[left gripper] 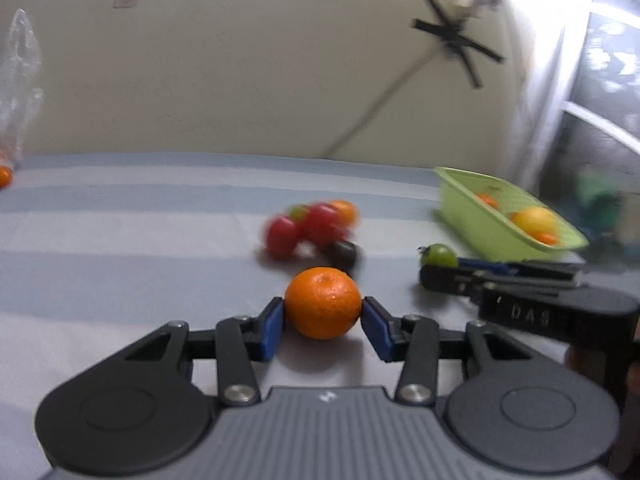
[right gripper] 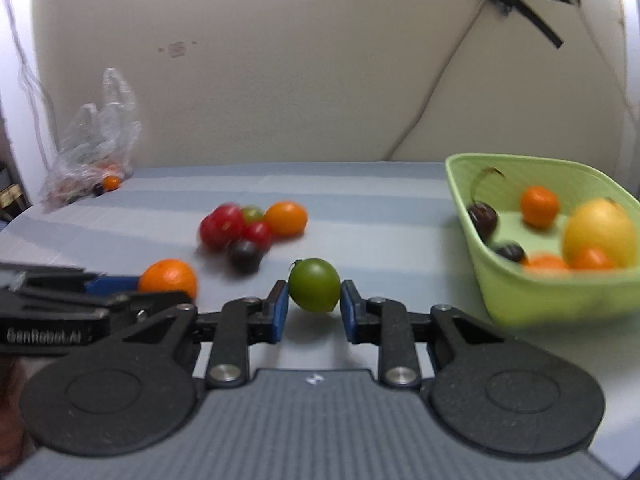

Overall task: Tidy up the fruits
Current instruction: 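Lower the green tomato and tangerine into the basket and open both tools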

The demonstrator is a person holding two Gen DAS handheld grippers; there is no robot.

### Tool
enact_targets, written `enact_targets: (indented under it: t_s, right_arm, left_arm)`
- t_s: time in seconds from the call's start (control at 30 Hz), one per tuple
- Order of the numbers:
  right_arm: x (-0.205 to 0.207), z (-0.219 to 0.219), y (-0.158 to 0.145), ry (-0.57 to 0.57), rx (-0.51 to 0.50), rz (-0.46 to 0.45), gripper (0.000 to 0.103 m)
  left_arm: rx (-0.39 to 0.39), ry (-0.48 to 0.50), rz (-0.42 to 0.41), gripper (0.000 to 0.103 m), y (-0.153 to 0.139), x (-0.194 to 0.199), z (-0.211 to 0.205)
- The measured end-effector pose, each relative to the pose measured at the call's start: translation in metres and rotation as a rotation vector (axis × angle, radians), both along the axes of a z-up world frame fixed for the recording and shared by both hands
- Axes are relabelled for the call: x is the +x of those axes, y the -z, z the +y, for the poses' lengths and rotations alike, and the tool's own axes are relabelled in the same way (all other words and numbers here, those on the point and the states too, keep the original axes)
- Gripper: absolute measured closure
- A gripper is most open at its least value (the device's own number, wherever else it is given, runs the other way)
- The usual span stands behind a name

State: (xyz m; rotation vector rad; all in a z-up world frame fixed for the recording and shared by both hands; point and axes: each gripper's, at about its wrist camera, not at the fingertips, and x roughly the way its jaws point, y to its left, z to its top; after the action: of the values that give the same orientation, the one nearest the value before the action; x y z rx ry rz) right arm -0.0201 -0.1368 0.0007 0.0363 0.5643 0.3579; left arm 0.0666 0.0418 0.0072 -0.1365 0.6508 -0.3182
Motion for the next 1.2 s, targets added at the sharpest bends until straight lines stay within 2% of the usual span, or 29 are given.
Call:
enact_targets:
  t_s: [0.1, 0.2, 0.3, 0.4, 0.53, 0.6, 0.63, 0.7, 0.8, 0.83, 0.9, 1.03, 1.2]
  right_arm:
    - [-0.034, -0.01, 0.0, -0.012, 0.001, -0.021, 0.072]
    - [-0.054, -0.02, 0.003, 0.002, 0.004, 0.003, 0.072]
    - [-0.064, -0.022, 0.002, 0.017, -0.019, -0.004, 0.071]
    - [-0.063, -0.02, 0.005, 0.03, -0.036, 0.006, 0.071]
    - [-0.064, -0.022, 0.006, 0.031, -0.03, 0.007, 0.07]
    - [-0.064, -0.023, 0.006, 0.03, -0.026, 0.007, 0.068]
    - [-0.065, -0.024, 0.006, 0.033, -0.027, 0.004, 0.063]
    - [-0.066, -0.025, 0.005, 0.04, -0.03, -0.008, 0.059]
    - [-0.068, -0.025, 0.006, 0.037, -0.038, -0.019, 0.058]
    - [-0.067, -0.025, 0.006, 0.029, -0.041, -0.016, 0.06]
    - [-0.066, -0.026, 0.007, -0.007, -0.03, -0.001, 0.072]
    - [-0.067, -0.029, 0.004, -0.006, -0.021, -0.033, 0.072]
    - [-0.06, -0.05, -0.015, 0.077, 0.026, -0.135, 0.072]
  left_arm:
    - [-0.008, 0.086, -0.044, 0.06, -0.003, -0.027, -0.015]
    - [0.004, 0.184, -0.059, 0.06, -0.002, -0.045, -0.035]
    - [0.062, 0.251, -0.068, 0.06, 0.002, -0.058, -0.057]
    - [0.125, 0.245, -0.101, 0.058, 0.0, -0.064, -0.067]
    - [0.136, 0.217, -0.114, 0.045, -0.001, -0.072, -0.064]
    - [0.136, 0.213, -0.116, 0.044, -0.002, -0.072, -0.063]
    - [0.14, 0.212, -0.116, 0.044, -0.003, -0.072, -0.063]
    - [0.147, 0.213, -0.113, 0.044, -0.002, -0.069, -0.063]
    - [0.143, 0.224, -0.099, 0.051, -0.001, -0.065, -0.065]
    - [0.141, 0.228, -0.091, 0.057, 0.0, -0.064, -0.066]
    - [0.144, 0.225, -0.074, 0.06, 0.003, -0.061, -0.068]
    - [0.115, 0.23, -0.053, 0.06, 0.001, -0.055, -0.064]
    - [0.0, 0.261, -0.033, 0.06, -0.022, -0.028, -0.067]
